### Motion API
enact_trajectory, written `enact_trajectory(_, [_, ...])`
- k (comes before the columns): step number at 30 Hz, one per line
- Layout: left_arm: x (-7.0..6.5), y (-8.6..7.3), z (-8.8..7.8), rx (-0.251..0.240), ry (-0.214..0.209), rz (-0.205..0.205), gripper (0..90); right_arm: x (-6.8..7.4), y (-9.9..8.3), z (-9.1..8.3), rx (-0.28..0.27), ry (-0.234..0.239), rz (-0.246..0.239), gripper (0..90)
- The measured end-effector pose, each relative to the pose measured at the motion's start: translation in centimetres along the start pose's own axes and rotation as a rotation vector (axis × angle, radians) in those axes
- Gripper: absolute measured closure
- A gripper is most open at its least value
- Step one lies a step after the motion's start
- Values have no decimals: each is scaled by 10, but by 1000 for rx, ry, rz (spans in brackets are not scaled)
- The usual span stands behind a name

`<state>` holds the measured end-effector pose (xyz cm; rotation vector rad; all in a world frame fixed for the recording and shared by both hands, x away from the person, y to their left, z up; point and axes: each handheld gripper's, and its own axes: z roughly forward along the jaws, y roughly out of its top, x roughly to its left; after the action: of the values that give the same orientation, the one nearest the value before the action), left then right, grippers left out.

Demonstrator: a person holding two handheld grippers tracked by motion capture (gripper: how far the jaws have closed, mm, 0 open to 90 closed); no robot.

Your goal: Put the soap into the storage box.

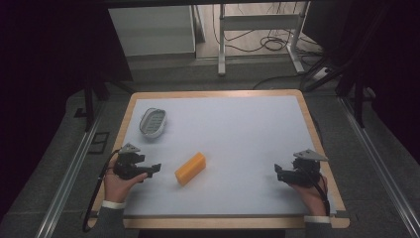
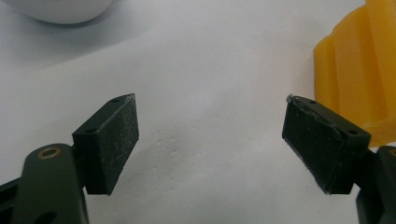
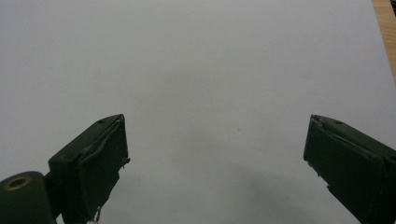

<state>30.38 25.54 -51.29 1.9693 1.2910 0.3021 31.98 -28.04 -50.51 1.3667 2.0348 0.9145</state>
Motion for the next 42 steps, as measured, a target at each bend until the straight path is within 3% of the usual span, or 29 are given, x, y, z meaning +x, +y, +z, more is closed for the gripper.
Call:
enact_trajectory(14, [-1, 0, -4, 17, 36, 9, 187, -8, -1, -3, 4, 8, 9, 74])
enact_trajectory(17, [-3, 2, -3, 28, 26, 16, 186, -10, -3, -2, 10, 5, 5, 74])
enact_trajectory(18, [-4, 3, -3, 26, 4, 2, 179, -12, -4, -1, 11, 11, 14, 74])
enact_trajectory(25, [-3, 8, -15, 32, 7, -19, 176, -15, -4, -2, 3, 8, 23, 75])
enact_trajectory(39, [-11, 30, -31, 29, -14, 37, 175, -15, -5, -6, 6, -23, 18, 75])
enact_trajectory(42, [-14, 35, -32, 27, -49, 37, 181, -14, -5, -7, 9, -28, 23, 75])
